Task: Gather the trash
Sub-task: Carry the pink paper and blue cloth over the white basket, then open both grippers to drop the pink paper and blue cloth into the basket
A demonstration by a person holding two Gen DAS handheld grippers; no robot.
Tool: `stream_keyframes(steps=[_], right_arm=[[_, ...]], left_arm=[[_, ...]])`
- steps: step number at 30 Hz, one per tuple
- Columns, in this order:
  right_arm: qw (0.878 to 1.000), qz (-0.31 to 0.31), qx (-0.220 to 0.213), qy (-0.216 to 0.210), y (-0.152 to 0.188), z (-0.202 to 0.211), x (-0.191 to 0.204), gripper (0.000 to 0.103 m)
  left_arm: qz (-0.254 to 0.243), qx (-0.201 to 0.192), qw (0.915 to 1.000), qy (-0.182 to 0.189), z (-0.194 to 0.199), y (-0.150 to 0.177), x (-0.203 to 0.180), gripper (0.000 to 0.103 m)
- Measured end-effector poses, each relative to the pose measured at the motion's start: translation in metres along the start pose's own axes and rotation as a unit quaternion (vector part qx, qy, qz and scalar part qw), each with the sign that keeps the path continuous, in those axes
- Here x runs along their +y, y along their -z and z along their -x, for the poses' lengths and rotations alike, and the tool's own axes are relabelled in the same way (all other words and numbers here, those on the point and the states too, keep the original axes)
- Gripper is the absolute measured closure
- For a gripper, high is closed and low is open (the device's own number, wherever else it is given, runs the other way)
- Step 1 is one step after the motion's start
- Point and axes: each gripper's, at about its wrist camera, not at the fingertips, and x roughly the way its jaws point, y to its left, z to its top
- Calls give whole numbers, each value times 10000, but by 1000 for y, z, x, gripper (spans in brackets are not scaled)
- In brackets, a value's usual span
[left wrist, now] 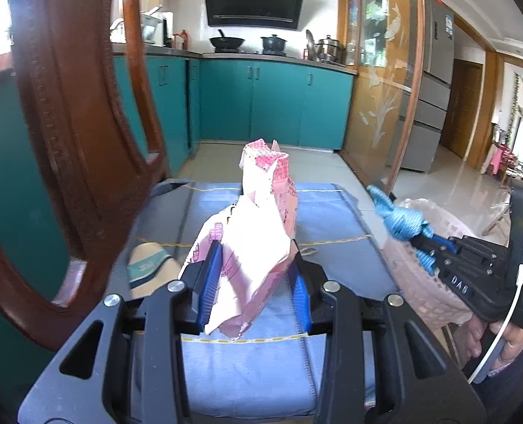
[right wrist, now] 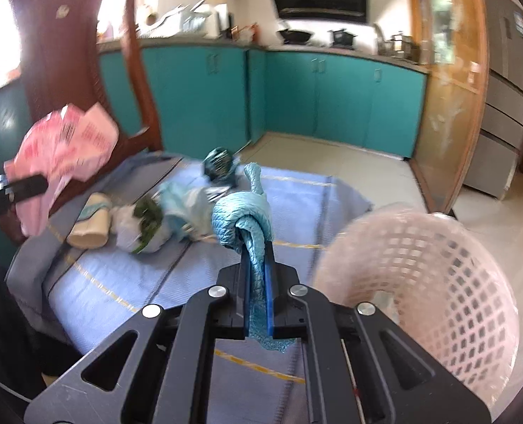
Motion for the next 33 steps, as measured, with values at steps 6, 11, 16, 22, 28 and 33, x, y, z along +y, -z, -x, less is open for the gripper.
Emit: stream_keyframes(steps=[6,11,16,22,28,33], right_arm=[[9912,-995,-288,826,19,37,-67,96],[9763,-1584,-278,1445,37,56,-107,96],[9692,-1838,-88,1638,49,57,-125,96],[9664,-1880,139,1750,54,49,-129,80],[9653,-1929,59,1757,54,52,-128,41],[9719,-1693,42,1635,44,42,-110,40]], left_arm=[[-175,86,9945,1024,-25,-28,-50,65],[-445,246,9814,1852,-49,-42,-113,65],[-729,625,9670,2359,-80,-36,-175,65],[-1075,895,9601,2420,-107,-26,-211,50],[-865,691,9736,1997,-103,-32,-180,33],[-515,295,9926,1060,-85,-35,-110,32]])
